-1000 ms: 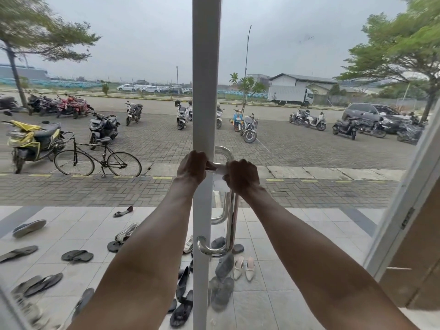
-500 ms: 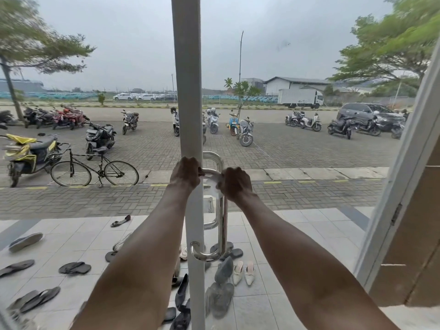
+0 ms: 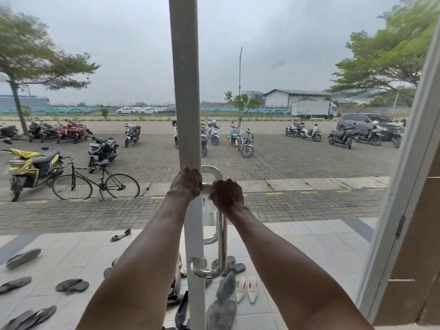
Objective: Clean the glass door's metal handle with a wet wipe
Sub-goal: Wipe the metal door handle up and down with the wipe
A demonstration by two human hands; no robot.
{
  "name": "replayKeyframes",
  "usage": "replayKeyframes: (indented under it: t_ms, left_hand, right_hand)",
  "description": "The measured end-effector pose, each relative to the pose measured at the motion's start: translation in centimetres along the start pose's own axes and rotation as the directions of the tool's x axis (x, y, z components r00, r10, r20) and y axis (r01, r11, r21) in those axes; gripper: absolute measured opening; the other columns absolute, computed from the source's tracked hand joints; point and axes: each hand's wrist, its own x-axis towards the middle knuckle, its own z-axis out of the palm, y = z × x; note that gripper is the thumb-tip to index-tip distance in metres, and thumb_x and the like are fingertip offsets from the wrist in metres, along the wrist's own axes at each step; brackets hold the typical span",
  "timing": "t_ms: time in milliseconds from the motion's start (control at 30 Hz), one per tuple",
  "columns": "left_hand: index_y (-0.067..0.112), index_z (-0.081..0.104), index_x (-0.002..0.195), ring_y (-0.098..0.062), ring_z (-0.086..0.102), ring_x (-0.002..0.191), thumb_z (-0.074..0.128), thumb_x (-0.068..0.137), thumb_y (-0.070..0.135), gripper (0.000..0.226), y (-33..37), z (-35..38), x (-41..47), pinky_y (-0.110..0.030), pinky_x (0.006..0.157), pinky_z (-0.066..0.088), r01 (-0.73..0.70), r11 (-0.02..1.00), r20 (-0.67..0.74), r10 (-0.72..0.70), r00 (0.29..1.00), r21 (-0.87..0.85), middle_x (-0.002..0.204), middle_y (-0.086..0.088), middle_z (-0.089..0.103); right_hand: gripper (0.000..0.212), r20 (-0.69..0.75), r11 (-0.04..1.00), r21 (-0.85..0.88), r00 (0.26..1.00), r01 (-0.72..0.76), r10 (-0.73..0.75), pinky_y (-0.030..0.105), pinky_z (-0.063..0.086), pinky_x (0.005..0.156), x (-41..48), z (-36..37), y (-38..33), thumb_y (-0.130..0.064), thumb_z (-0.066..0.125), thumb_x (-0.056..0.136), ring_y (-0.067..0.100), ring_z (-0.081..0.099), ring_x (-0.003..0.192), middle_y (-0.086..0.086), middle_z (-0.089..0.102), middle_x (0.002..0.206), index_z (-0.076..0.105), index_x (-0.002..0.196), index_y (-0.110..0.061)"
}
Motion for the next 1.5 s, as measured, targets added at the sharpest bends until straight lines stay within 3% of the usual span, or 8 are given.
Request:
replayKeyframes:
  t_ms: [200,333,467,767,900,1067,1300,1500]
  left_hand:
    - [0.014,0.077,0.097,-0.026,0.07,0.095,0.072,0.082,0.005,0.019,-0.2,0.4,0.2,-0.033,0.085,0.058,-0.02,0.999,0.019,0.019,1.0,0.038,0.099,-0.01,0.074]
    - [0.009,0.073,0.097,-0.026,0.07,0.093,0.072,0.082,0.012,0.015,0.2,0.2,0.7,-0.033,0.082,0.058,-0.04,0.998,0.054,0.037,0.998,0.053,0.096,-0.012,0.072]
    - [0.007,0.069,0.106,-0.03,0.067,0.101,0.068,0.082,0.012,0.024,0.6,0.3,0.9,-0.035,0.085,0.057,-0.032,0.997,0.06,0.028,0.998,0.075,0.106,-0.014,0.068]
    - [0.007,0.073,0.101,-0.03,0.069,0.094,0.074,0.081,0.018,0.022,0.4,0.4,0.9,-0.034,0.08,0.058,-0.03,0.998,0.043,0.027,0.999,0.051,0.1,-0.015,0.072]
    - [0.009,0.074,0.096,-0.028,0.07,0.091,0.074,0.08,0.017,0.018,0.4,0.3,0.9,-0.034,0.079,0.059,-0.044,0.998,0.038,0.042,0.998,0.048,0.096,-0.013,0.072]
    - [0.016,0.071,0.083,-0.022,0.068,0.082,0.076,0.077,0.023,0.01,-0.1,0.4,1.1,-0.032,0.073,0.056,-0.031,0.999,0.01,0.03,0.999,0.019,0.088,-0.005,0.071]
    - [0.017,0.073,0.083,-0.025,0.068,0.088,0.073,0.074,0.015,0.009,-0.2,0.5,1.0,-0.034,0.078,0.057,-0.016,1.0,0.023,0.016,1.0,0.007,0.09,-0.007,0.072]
    - [0.014,0.069,0.091,-0.03,0.069,0.093,0.071,0.076,0.015,0.015,0.8,1.1,0.3,-0.033,0.077,0.055,-0.04,0.995,-0.01,0.041,0.999,0.089,0.095,-0.01,0.071]
  right_hand:
    - [0.028,0.029,0.99,0.082,0.993,-0.117,0.115,0.036,0.053,0.081,-0.8,0.8,1.4,-0.033,0.074,0.083,0.035,0.069,0.095,0.018,0.073,0.096,0.073,0.098,-0.01]
    - [0.02,0.026,0.999,0.022,0.999,-0.027,0.026,0.037,0.054,0.079,0.2,-0.2,0.4,-0.025,0.072,0.084,0.036,0.069,0.094,0.018,0.073,0.095,0.073,0.094,-0.008]
    - [0.016,0.005,0.999,0.012,0.999,0.04,-0.04,0.036,0.053,0.077,0.4,-0.1,0.1,-0.024,0.067,0.088,0.035,0.07,0.09,0.017,0.074,0.092,0.072,0.094,-0.01]
    - [0.03,-0.022,0.974,0.155,0.985,-0.166,0.171,0.031,0.051,0.07,-1.8,2.0,2.5,-0.039,0.071,0.083,0.03,0.071,0.086,0.012,0.075,0.089,0.074,0.093,-0.011]
    - [0.022,-0.03,0.993,0.093,0.997,-0.07,0.073,0.033,0.052,0.071,-0.8,1.0,1.9,-0.033,0.072,0.083,0.033,0.071,0.084,0.015,0.074,0.085,0.074,0.09,-0.012]
    - [0.021,-0.114,0.992,-0.02,0.986,0.123,-0.124,0.033,0.051,0.075,-0.1,1.3,1.3,-0.028,0.068,0.088,0.032,0.071,0.09,0.013,0.075,0.093,0.068,0.105,-0.014]
    - [0.033,-0.155,0.961,0.213,0.965,-0.174,0.209,0.031,0.051,0.073,-2.8,4.1,2.8,-0.04,0.072,0.084,0.032,0.07,0.088,0.011,0.075,0.093,0.071,0.103,-0.013]
    - [0.032,-0.129,0.948,0.244,0.962,-0.205,0.241,0.034,0.055,0.073,-2.4,3.9,2.5,-0.04,0.073,0.083,0.033,0.071,0.088,0.013,0.075,0.093,0.071,0.098,-0.011]
